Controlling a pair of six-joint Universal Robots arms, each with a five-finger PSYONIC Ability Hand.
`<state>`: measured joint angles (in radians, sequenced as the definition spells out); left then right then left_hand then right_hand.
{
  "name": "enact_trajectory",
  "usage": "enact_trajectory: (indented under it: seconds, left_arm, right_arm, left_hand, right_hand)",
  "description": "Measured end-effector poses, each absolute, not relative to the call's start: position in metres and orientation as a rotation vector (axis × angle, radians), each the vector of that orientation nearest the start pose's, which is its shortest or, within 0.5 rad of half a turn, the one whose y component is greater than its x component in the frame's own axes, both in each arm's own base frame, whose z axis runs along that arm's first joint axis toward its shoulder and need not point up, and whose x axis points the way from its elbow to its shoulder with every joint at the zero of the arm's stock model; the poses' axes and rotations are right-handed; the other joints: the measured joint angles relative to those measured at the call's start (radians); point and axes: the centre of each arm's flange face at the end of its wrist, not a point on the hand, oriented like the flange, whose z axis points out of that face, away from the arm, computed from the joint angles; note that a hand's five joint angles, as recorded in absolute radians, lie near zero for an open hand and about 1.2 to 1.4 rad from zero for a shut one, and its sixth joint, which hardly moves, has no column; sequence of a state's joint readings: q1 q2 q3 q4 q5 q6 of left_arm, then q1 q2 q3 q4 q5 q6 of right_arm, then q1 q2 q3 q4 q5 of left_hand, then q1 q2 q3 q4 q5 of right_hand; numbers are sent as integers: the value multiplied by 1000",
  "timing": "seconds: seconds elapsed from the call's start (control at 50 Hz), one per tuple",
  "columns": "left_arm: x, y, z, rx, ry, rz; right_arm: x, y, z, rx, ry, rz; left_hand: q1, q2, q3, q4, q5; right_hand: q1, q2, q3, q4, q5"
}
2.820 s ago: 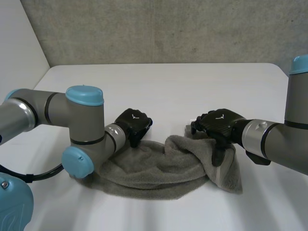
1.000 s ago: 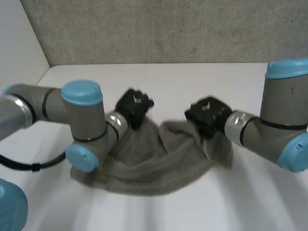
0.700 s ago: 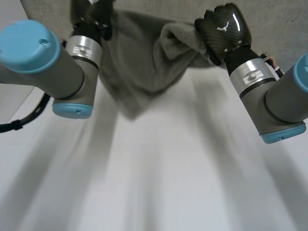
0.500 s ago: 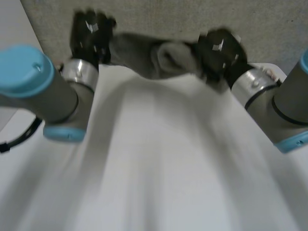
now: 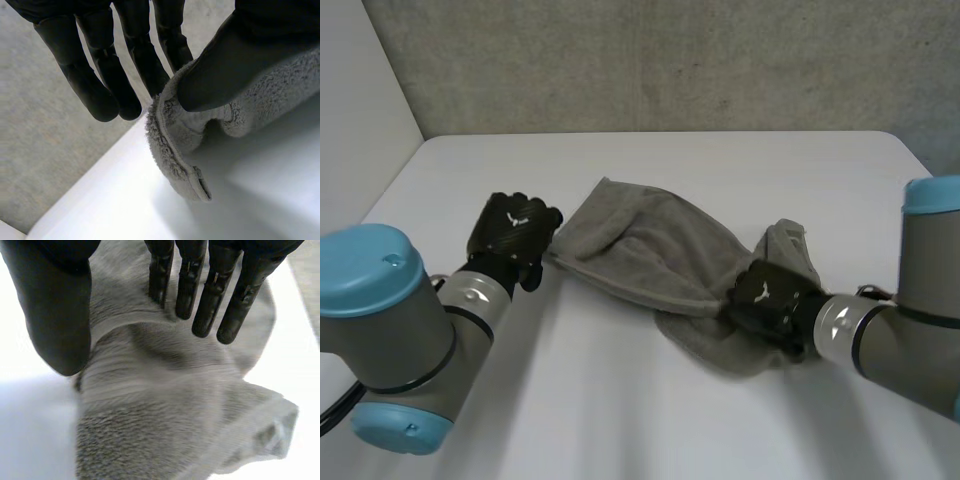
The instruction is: Fold the towel.
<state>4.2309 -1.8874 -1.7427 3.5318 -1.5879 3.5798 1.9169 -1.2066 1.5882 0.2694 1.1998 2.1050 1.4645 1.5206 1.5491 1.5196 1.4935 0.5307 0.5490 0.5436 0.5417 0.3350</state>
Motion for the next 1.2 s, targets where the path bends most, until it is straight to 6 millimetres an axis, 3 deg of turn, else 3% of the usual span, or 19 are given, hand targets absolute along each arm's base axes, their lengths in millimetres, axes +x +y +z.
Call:
enact_trajectory:
  seconds: [0.16,0.32,0.5,0.68,0.92,1.2]
  left_arm:
    - [-273,-247,205,989,2064,-2175]
    - [-268,-252,212,957,2044,-2191]
    - [-261,-258,226,902,2005,-2224]
    - [-258,-261,230,882,1994,-2230]
    - [-257,-262,229,879,1996,-2226]
    - [-248,-276,229,832,1986,-2209]
  right_arm:
    - [250,-247,217,-1530,2063,-1624]
    - [235,-273,232,-1106,2173,-1626]
    - [235,-285,211,-869,2268,-1458]
    - [234,-273,180,-653,2357,-1214]
    - [237,-241,155,-540,2372,-1045]
    - [237,-225,164,-631,2341,-1085]
  left_hand:
    - [0,0,0,0,0]
    - [0,0,0,0,0]
    - [0,0,0,0,0]
    - [0,0,0,0,0]
    - [0,0,0,0,0]
    - [0,0,0,0,0]
  right_hand:
    - [-27,-19,-32,-21,-30]
    - [-54,-49,-65,-60,-64]
    - [-71,-68,-84,-80,-85]
    - [-81,-70,-93,-89,-95]
    - [-110,-108,-131,-137,-128]
    - [-120,-123,-131,-141,-137]
